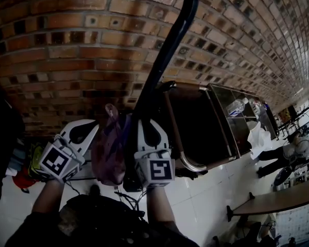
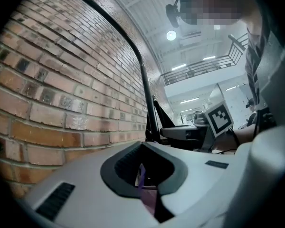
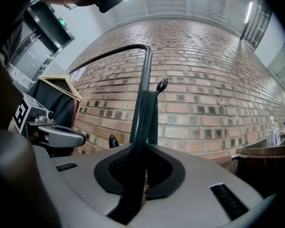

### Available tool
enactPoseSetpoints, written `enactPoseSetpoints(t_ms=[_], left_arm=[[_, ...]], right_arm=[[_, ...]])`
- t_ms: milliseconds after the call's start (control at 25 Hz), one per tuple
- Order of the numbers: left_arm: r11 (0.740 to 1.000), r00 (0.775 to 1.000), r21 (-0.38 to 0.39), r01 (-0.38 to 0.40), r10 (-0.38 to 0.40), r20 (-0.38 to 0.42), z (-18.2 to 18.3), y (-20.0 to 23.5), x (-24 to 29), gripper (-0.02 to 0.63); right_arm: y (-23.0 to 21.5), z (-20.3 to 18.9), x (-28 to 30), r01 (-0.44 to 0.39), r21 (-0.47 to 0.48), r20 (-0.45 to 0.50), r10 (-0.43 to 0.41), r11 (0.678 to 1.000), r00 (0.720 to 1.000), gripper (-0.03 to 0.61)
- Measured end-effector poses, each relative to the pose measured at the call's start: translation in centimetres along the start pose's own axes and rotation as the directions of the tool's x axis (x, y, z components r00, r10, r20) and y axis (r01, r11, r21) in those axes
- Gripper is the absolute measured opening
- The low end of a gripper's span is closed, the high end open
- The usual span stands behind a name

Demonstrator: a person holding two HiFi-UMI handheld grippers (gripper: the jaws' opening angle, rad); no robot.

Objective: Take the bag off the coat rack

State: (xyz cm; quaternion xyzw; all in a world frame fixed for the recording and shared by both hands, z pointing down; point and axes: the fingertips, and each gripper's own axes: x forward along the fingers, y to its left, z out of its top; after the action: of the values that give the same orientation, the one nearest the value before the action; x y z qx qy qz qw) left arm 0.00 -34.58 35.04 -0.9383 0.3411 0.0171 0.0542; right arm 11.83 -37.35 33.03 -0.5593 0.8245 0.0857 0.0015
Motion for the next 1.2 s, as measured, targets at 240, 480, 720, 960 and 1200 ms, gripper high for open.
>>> enactPoseSetpoints(t_ms=[240, 480, 720, 960, 1200], left_arm=[[0.999, 0.999, 0.018, 0.034, -0.034, 0.009, 0.4, 0.7, 1.3, 0.008], [0.997, 0.997, 0.02, 0.07, -0.07, 0.021, 1.2, 1.4, 2.6, 0.008], [0.996, 0.996, 0.002, 0.087, -0.087, 0.024, 1.7, 2.3, 3.9, 0.008], [0.996, 0.995, -0.001, 0.095, -0.095, 0.028, 2.4, 3.4, 4.8, 0.008], [0.996, 0.997, -0.025, 0.081, -0.08, 0.018, 2.9, 4.4, 5.0, 0.008]], right_arm=[[-0.9, 0.8, -0.5, 0.001, 0.074, 0.08, -0.007, 0.997, 0.997, 0.051], [-3.1, 3.1, -0.9, 0.022, 0.162, 0.197, -0.055, 0.987, 0.979, 0.049], [-4.7, 6.4, -0.4, 0.021, 0.256, 0.258, -0.09, 0.966, 0.962, 0.049], [-6.9, 8.8, 0.3, 0.062, 0.233, 0.251, -0.122, 0.97, 0.96, 0.048], [-8.6, 12.8, 1.8, 0.07, 0.226, 0.274, -0.132, 0.972, 0.952, 0.048]])
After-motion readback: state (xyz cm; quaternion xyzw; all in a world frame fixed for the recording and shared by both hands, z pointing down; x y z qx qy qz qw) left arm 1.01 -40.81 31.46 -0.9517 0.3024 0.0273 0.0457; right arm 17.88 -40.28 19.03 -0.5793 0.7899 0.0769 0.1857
